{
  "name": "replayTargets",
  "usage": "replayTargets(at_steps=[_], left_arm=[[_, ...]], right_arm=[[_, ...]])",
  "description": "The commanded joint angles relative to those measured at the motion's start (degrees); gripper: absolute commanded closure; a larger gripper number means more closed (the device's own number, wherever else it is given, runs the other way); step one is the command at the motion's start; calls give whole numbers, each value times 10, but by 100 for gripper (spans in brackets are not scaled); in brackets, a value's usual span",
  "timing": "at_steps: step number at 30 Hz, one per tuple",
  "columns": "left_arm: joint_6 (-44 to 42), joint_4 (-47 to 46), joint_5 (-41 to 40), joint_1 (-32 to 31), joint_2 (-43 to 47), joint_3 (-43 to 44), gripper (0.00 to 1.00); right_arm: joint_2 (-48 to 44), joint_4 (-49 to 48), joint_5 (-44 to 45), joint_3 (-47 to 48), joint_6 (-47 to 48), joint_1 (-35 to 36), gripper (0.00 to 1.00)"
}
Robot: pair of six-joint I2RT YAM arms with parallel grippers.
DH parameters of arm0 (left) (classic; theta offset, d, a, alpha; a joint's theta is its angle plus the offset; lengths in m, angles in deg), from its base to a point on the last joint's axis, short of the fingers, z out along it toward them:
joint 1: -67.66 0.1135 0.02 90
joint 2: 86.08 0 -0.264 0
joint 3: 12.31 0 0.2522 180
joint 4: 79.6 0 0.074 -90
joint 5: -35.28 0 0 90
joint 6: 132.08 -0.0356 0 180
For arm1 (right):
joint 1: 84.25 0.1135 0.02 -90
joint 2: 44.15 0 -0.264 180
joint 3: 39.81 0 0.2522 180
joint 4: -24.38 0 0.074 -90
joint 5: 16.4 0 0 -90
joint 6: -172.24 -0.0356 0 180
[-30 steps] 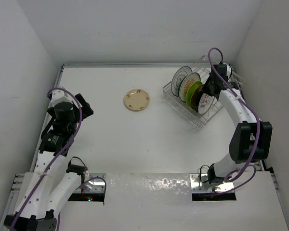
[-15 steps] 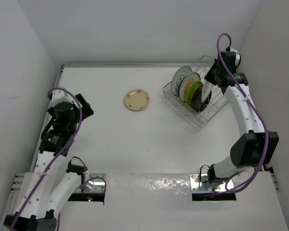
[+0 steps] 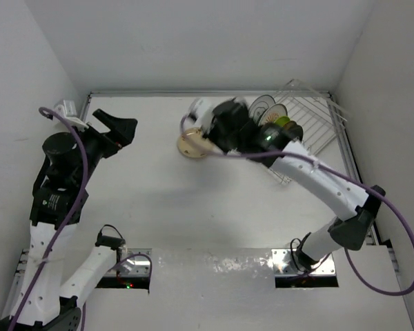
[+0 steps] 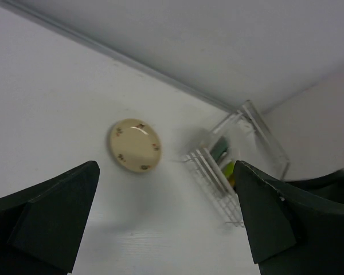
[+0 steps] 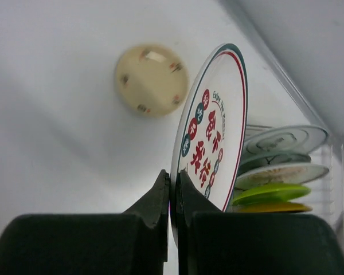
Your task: Unload the plates from the dish rack
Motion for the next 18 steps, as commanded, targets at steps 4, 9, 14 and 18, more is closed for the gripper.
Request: replayTargets(at_steps=[4, 9, 14, 18], left_arm=[[76, -19, 106, 2, 3, 15, 0], [62, 38, -88, 2, 24, 12, 0], [25, 48, -202, 2, 46, -13, 0], [-4, 30, -221, 2, 53, -39, 0]], right_arm=[[-64, -69, 84, -155, 216, 155, 100], [-53, -121, -13, -258, 197, 194, 100], [-4, -221, 0, -361, 161, 212, 100], [24, -313, -7, -414, 142, 218, 100]])
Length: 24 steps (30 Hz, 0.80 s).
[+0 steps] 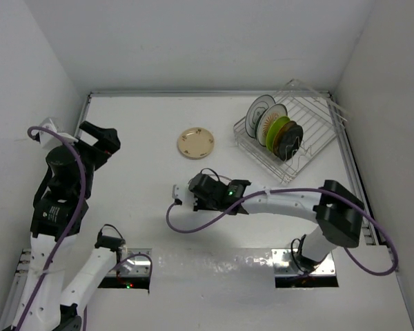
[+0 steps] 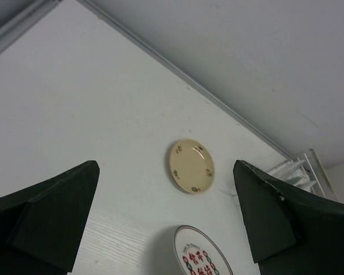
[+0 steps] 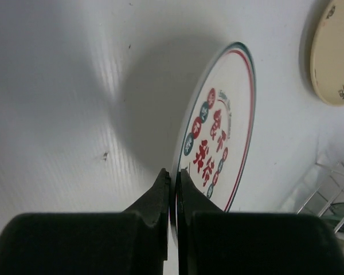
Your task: Unload the plates from the dish rack
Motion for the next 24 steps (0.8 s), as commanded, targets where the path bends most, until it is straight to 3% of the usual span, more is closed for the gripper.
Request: replayTargets(at_steps=[1, 5, 7, 9, 11, 13, 14, 15, 17, 18, 20, 21, 22, 24], left_arm=[[-41, -22, -64, 2, 13, -20, 0], [-64, -32, -95, 2, 15, -49, 0], [-76, -40, -104, 2, 15, -70, 0], [-83, -43, -114, 2, 15, -90, 0], [-86, -48, -126, 2, 15, -104, 0], [-89, -54, -132, 2, 15, -124, 0], [-90, -57, -134, 2, 15, -131, 0], [-92, -60, -134, 2, 16, -143, 0], [-94, -60, -125, 3, 15, -147, 0], [-94, -58, -122, 3, 15, -147, 0], [-97, -60, -111, 3, 20, -151, 0], [-100, -61, -107, 3, 24, -155, 0], [-101, -62, -98, 3, 27, -157, 0], [-107, -67, -84, 3, 30, -164, 0]], right_arm=[[26, -118, 2, -10, -19, 7, 100], [70, -136, -12, 2, -35, 8, 100], [83, -141, -29, 8, -46, 9, 91], [91, -153, -62, 8, -63, 9, 71], [89, -171, -72, 4, -87, 9, 44], [77, -173, -74, 3, -99, 9, 29], [69, -176, -72, 2, -114, 9, 10], [50, -176, -49, 1, -124, 8, 1], [25, -177, 2, 3, -162, 7, 1], [13, -174, 84, 7, -179, 5, 1], [-22, -125, 151, 36, -270, -31, 1], [-32, -95, 164, 50, -314, -56, 1], [-47, -63, 162, 62, -409, -124, 1], [-63, 22, 155, 88, -485, -196, 1]])
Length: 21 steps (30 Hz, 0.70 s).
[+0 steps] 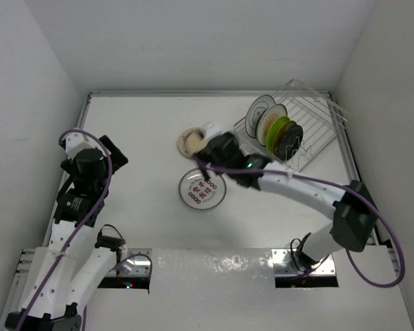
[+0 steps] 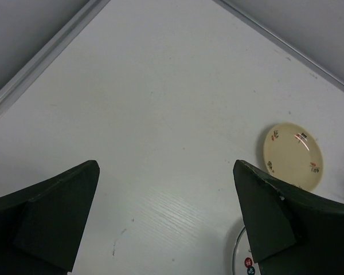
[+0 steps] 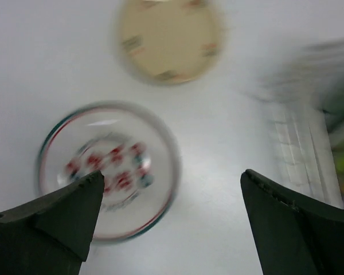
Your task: Unload the plates from the dish rack
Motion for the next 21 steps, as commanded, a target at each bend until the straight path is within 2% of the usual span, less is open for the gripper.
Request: replayTargets(at_steps=[1, 3, 5, 7, 9, 10, 12, 14, 19, 21], left_arm=[[-21, -37, 38, 3, 12, -7, 0], [-27, -40, 51, 2, 7, -9, 0], [-28, -42, 67, 2, 1, -10, 0], [-31, -43, 78, 2, -6, -10, 0], [-33, -45, 84, 3, -12, -11, 0], [-34, -45, 91, 2, -14, -11, 0], [-36, -49, 101, 2, -16, -12, 0], [-38, -50, 105, 2, -19, -13, 0], [-39, -52, 109, 2, -22, -14, 0], [-40, -53, 111, 2, -23, -13, 0]], right_arm=[[-63, 108, 81, 46, -235, -168, 1], [-84, 114, 108, 40, -264, -225, 2], [-115, 101, 153, 28, -275, -249, 5], [-125, 107, 187, 32, -284, -290, 12], [-123, 107, 164, 37, -288, -354, 16], [-118, 107, 128, 44, -296, -375, 25], [-96, 114, 110, 62, -307, -423, 34], [-70, 126, 101, 86, -310, -445, 41], [-18, 115, 88, 113, -311, -468, 50], [-8, 94, 80, 111, -315, -472, 50]])
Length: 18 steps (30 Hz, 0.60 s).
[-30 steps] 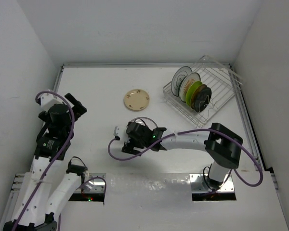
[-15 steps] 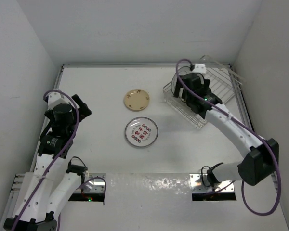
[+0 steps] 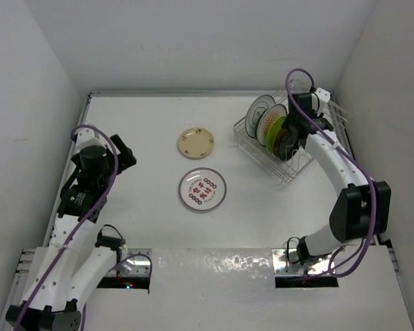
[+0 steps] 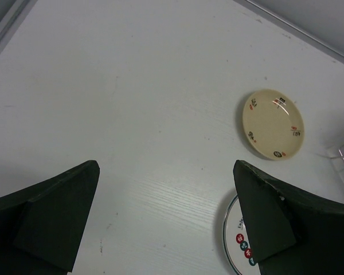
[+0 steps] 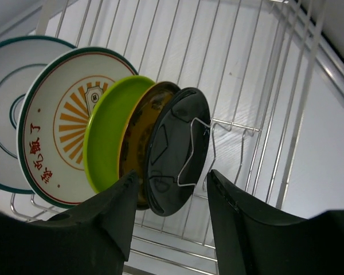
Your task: Unload the plates from the dish rack
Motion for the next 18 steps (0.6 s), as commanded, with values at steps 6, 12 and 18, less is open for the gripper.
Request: replayTargets(at_steps=[6, 12, 18], left_arm=[[-13, -27, 15, 2, 3, -2, 0], [-14, -27, 16, 2, 0, -2, 0], [-16, -29, 23, 2, 2, -3, 0]], right_arm=[[40, -49, -25, 11, -27, -6, 53], [75, -74, -26, -5, -33, -6, 56], [83, -88, -23, -25, -43, -6, 66]])
